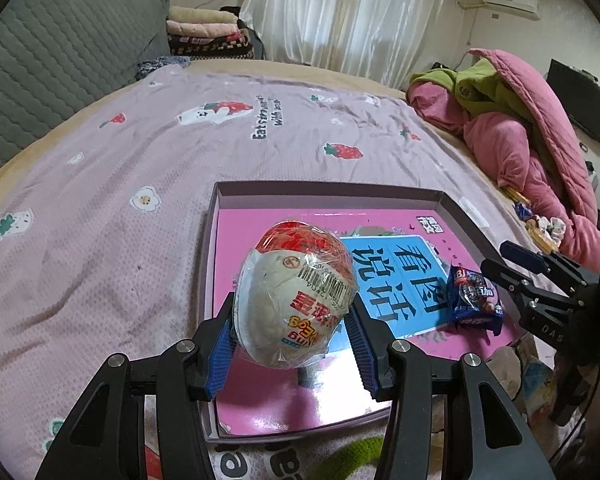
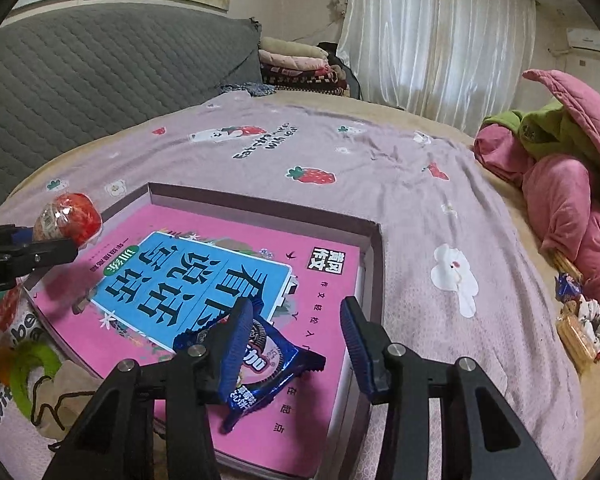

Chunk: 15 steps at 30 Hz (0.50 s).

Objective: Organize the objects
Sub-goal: 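Lower the blue packet onto the book with the right tool while the left tool releases the egg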

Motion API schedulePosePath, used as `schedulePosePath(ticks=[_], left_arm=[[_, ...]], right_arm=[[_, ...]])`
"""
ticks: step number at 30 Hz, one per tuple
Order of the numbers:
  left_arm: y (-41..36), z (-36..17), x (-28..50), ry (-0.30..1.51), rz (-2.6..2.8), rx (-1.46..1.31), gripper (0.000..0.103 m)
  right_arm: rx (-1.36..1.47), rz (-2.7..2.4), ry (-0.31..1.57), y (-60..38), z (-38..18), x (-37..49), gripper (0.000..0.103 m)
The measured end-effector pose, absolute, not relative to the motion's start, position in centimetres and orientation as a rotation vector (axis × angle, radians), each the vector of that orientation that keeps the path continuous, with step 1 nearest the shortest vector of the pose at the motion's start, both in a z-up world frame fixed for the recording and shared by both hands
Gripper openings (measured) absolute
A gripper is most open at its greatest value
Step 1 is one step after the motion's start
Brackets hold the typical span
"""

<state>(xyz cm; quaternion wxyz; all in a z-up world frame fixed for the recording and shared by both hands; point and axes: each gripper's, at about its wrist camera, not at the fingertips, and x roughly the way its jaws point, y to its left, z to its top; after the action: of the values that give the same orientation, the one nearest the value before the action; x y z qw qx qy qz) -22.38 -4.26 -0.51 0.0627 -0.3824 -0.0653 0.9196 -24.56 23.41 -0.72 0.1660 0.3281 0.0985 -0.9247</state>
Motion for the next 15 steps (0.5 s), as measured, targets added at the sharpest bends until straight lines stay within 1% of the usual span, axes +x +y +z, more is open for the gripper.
schedulePosePath(ticks=[11,15], left_arm=[[-3.5,-1.6,-22.6,-0.143,2.777,-1.202,0.053],[-3.6,-2.1,-22.8,-0.161,2.762,-1.239,0.053]], right_arm=[[0.945,-2.628,0.238,23.7,-0.6,-24.2,0.046],[0.948,-2.628,0.22,24.0,-0.4,-24.0,0.046]])
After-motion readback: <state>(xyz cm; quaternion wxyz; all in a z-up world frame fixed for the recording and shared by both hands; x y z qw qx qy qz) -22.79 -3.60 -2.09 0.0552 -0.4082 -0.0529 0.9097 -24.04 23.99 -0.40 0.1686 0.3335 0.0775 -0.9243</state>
